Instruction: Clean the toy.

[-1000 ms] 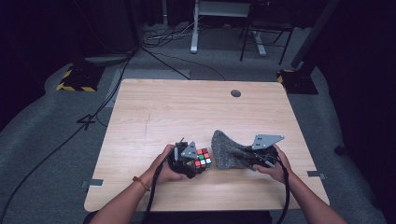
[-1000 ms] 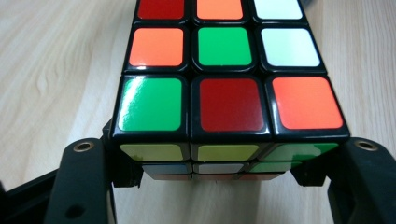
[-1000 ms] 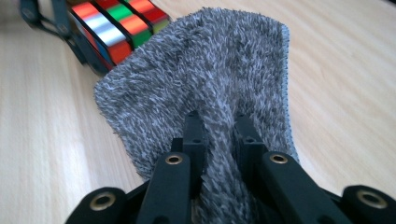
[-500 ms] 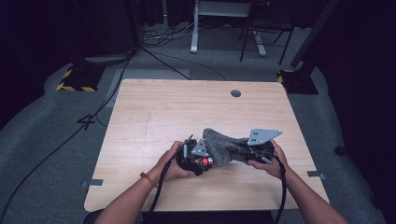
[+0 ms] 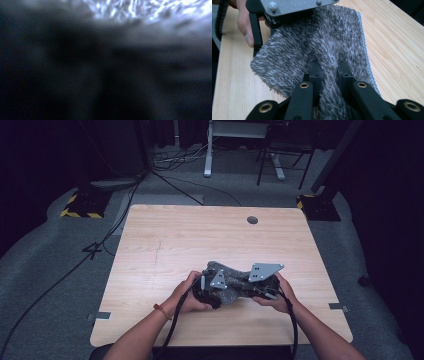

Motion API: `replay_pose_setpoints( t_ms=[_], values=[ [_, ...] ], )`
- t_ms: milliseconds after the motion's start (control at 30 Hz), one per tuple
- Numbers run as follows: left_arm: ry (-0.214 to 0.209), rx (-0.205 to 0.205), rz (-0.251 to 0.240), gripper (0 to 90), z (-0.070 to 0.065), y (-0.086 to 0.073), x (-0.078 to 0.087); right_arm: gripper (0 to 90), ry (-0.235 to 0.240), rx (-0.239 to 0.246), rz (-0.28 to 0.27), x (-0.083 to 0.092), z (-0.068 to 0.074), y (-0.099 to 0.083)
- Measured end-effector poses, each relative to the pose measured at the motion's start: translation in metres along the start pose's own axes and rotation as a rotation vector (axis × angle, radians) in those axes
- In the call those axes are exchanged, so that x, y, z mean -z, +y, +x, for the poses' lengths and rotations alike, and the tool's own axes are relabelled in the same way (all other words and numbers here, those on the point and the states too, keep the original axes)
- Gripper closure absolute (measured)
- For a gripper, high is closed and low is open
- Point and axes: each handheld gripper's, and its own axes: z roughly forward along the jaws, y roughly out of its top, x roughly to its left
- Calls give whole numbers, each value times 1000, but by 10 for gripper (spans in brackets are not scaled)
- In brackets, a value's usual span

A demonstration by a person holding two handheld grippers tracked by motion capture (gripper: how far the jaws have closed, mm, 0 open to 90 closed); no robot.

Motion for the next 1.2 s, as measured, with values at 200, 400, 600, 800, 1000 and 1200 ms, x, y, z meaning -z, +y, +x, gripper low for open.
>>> replay_pose_setpoints(
  t_ms=[200,400,600,800,1000,1200],
  values=[
    [-6,-4,-10,339,-1,-2,3,790,-65,28,40,0,0,-4],
    [0,10,-36,339,1,-5,13,791,-99,-17,55,4,-10,-19],
    [9,19,-37,339,0,-8,17,792,-63,-54,84,1,-13,-34],
    [-1,26,-32,339,1,-8,12,793,-24,-53,17,11,-9,-26],
    [-7,9,-19,338,-4,-1,2,792,-20,-9,-10,10,3,-14],
    [-4,16,-21,339,-3,1,2,790,-72,-15,6,8,2,-13]
  ],
)
